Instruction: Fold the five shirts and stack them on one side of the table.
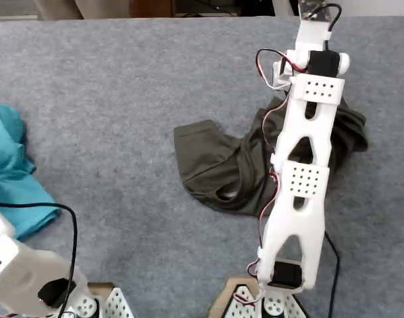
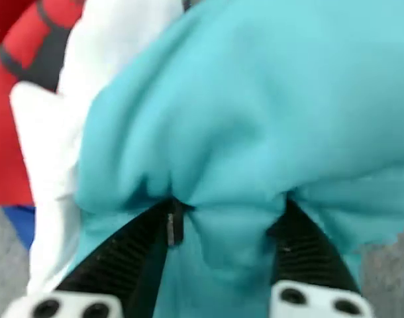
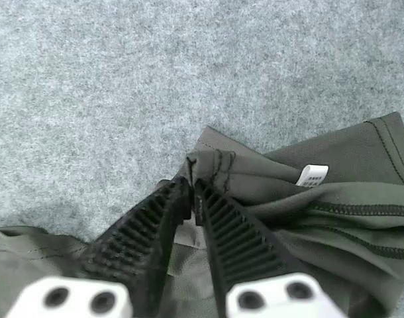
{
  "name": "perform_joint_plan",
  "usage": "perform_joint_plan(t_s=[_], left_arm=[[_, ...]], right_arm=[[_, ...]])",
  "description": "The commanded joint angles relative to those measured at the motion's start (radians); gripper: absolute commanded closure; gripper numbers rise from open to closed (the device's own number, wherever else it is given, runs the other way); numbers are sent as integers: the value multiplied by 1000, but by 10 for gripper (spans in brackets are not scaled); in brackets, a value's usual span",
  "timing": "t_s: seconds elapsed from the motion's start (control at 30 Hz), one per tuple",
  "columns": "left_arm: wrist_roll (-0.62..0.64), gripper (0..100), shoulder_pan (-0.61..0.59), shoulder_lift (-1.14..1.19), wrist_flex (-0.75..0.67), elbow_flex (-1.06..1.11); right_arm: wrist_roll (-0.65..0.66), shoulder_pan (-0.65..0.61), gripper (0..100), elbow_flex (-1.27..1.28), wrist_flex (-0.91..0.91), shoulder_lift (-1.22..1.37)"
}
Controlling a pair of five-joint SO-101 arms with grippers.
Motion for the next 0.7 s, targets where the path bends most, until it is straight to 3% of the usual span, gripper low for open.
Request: perform_joint_plan(t_s=[0.0, 0.07, 0.23, 0.37, 0.5, 0.67], left_arm=[[15, 929, -11, 2, -94, -12], [15, 990, -38, 2, -25, -74], [18, 980, -137, 2, 261, -442], [18, 980, -198, 4, 391, -779], [18, 980, -229, 15, 404, -988], [18, 979, -209, 16, 288, -884]], right_arm=[[9, -13, 994, -41, 15, -93], [9, -13, 994, -41, 15, -93], [9, -13, 994, -41, 15, -93], [9, -19, 994, -41, 15, -93], [9, -24, 994, -41, 15, -93], [9, -24, 994, -41, 18, -93]])
